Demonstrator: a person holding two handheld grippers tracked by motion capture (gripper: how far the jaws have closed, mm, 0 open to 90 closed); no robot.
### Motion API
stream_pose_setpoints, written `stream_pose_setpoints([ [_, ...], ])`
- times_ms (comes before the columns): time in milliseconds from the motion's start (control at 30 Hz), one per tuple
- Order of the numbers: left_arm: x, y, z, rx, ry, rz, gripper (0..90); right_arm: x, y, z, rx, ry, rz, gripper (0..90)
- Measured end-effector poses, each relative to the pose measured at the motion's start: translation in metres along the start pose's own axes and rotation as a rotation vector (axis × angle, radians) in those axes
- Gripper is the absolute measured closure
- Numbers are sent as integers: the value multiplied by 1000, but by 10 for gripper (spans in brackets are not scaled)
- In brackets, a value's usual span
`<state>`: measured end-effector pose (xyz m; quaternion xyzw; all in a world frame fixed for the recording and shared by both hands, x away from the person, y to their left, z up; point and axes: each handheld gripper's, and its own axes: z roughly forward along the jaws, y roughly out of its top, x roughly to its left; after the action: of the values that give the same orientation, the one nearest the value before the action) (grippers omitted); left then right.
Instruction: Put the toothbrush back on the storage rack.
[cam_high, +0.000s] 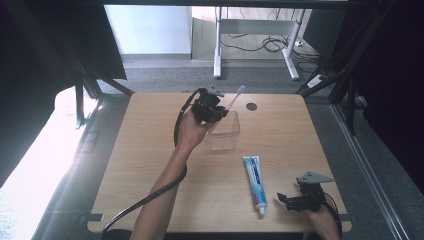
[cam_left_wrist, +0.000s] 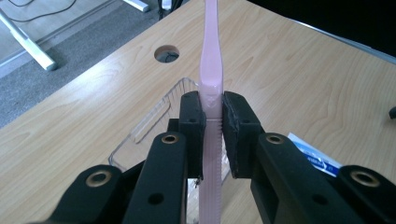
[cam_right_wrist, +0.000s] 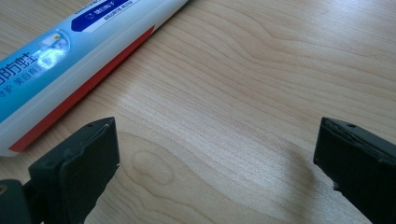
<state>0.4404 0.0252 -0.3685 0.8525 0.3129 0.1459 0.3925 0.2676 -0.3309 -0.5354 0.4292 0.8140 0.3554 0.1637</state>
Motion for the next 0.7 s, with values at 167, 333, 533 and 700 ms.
stream_pose_setpoints([
  [167,1,2,13,-6,8,-10,789,0,0,0,0,1,0,6],
  [333,3,-1,23,-16,17,-27,789,0,0,0,4,1,0,7],
  [533,5,-5,39,-30,31,-46,789,0,0,0,2,3,-1,8],
  [700,5,-7,46,-27,42,-39,789,0,0,1,2,6,-2,9],
])
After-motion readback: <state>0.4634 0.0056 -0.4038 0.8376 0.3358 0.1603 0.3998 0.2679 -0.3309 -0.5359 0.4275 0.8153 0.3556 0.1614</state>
